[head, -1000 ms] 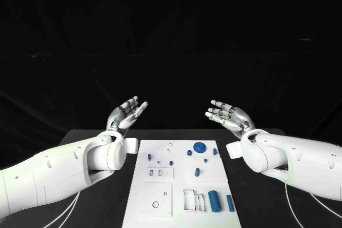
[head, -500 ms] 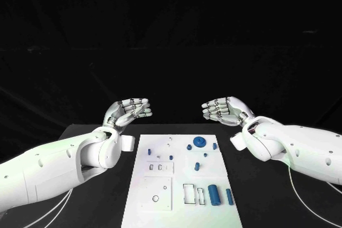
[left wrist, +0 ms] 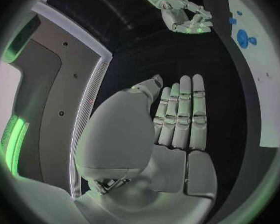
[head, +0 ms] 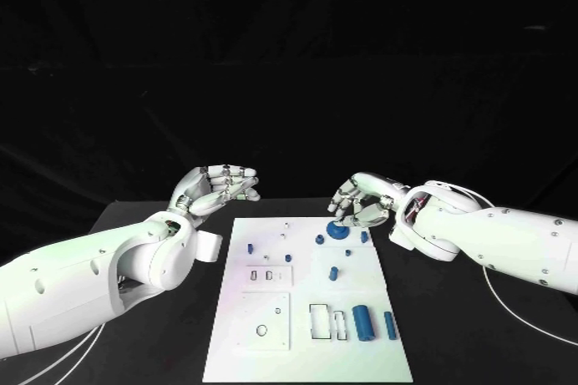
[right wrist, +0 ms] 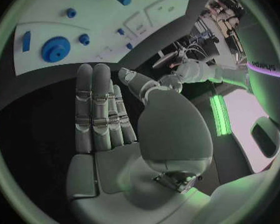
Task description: Assemble the parts on the task board
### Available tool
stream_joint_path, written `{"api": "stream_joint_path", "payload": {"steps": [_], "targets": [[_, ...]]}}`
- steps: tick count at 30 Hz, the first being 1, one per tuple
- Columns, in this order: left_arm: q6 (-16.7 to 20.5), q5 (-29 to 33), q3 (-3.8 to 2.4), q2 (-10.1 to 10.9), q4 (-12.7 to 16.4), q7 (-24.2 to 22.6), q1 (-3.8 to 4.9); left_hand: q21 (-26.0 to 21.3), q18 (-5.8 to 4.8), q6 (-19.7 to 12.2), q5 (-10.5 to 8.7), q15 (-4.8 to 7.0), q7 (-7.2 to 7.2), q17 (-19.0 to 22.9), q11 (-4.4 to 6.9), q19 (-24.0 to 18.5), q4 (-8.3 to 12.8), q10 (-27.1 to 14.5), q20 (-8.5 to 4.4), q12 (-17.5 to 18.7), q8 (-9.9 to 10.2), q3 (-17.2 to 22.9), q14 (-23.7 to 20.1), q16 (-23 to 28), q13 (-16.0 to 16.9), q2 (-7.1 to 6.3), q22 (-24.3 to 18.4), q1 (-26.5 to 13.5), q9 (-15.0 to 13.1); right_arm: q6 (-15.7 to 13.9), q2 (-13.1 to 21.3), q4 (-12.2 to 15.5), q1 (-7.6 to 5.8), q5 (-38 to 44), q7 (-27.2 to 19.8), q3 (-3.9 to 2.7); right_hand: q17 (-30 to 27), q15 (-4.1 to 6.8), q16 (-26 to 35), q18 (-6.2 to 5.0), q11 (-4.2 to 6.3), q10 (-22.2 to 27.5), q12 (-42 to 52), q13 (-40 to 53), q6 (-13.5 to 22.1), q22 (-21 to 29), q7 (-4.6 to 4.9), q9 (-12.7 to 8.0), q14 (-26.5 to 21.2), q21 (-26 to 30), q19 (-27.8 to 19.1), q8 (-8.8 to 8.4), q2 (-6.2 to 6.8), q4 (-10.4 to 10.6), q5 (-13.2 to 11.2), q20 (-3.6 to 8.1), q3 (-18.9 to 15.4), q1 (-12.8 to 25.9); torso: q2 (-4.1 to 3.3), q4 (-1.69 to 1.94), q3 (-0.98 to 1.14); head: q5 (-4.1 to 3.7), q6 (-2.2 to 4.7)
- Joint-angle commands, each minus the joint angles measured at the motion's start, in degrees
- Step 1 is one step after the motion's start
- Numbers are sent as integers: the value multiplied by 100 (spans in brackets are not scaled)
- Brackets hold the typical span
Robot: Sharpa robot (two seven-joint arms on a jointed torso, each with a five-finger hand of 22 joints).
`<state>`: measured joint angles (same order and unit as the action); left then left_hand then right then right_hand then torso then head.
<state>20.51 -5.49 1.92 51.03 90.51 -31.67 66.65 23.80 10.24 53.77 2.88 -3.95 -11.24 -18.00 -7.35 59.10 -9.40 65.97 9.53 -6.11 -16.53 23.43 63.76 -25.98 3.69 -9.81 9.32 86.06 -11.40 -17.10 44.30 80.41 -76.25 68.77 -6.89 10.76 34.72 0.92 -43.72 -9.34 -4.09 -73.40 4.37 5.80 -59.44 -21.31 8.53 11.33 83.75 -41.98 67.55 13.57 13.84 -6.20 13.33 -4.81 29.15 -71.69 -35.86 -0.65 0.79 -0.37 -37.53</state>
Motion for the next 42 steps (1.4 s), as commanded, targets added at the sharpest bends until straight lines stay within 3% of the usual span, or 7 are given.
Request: {"api": "stream_joint_path", "payload": {"steps": [1,4,7,13,22,32,42], "targets": [[-148,-199,-14,77,181,174,47,50,12,44,4,0,4,-61,-16,32,-11,50,-9,49,33,35,32,-69,1,-9,25,-92,12,203,-42,48,-30,1462,677,-5,1394,-22,-1411,-39,8,56,-15,78,20,-585,-16,74,247,-585,189,-36,58,43,16,-10,77,70,-180,33,13,-53,40],[-140,-203,-19,146,309,203,85,72,9,38,4,-1,1,-103,-19,28,-24,54,-9,80,47,34,26,-114,2,-27,35,-141,17,207,-78,62,-46,1686,807,-5,2404,-51,-2369,106,-33,194,-46,126,54,-1751,16,142,284,-1477,476,-61,106,112,12,-35,90,157,-244,54,10,-76,47],[-131,-202,-25,205,418,223,124,87,8,36,3,0,0,-133,-20,27,-31,58,-10,100,55,36,22,-148,3,-36,41,-170,18,216,-120,67,-56,1836,914,-5,3064,-89,-3012,209,-70,309,-30,177,99,-2595,38,212,304,-2131,650,-94,133,167,-2,-81,82,161,-312,80,6,-90,56],[-117,-184,-44,294,567,241,194,102,8,32,4,-1,-2,-169,-22,24,-40,60,-9,125,66,40,10,-186,4,-47,47,-202,21,196,-234,49,-62,1988,1059,-5,3581,-135,-3491,293,-113,455,-33,216,135,-3312,72,295,331,-2666,773,-125,124,238,13,-135,64,133,-433,120,3,-126,93],[-118,-151,-58,360,666,264,248,117,7,24,4,-4,-7,-214,-27,17,-55,61,-6,157,81,46,-11,-235,5,-57,51,-246,25,254,-402,-56,-64,2076,1007,-3,3685,-146,-3604,318,-118,459,-17,234,176,-3539,75,323,331,-2833,804,-155,93,253,24,-153,109,81,-585,159,-3,-194,140],[-116,-129,-67,407,695,285,285,125,8,14,4,-7,-16,-242,-33,13,-63,55,-3,177,92,51,-22,-265,6,-62,53,-270,28,495,-439,-75,-62,2257,1093,-2,3797,-146,-3700,336,-114,436,-5,246,152,-3689,73,354,345,-2941,831,-146,97,273,47,-157,136,82,-671,180,-2,-183,127],[-121,-123,-70,444,692,302,310,130,8,9,3,-9,-21,-262,-37,11,-70,54,-1,189,99,51,-29,-287,7,-69,54,-290,29,599,-454,-86,-61,2378,1171,-1,3812,-149,-3727,346,-117,457,-14,248,130,-3770,70,376,344,-2999,847,-134,120,300,29,-161,121,112,-712,201,3,-190,121]]}}
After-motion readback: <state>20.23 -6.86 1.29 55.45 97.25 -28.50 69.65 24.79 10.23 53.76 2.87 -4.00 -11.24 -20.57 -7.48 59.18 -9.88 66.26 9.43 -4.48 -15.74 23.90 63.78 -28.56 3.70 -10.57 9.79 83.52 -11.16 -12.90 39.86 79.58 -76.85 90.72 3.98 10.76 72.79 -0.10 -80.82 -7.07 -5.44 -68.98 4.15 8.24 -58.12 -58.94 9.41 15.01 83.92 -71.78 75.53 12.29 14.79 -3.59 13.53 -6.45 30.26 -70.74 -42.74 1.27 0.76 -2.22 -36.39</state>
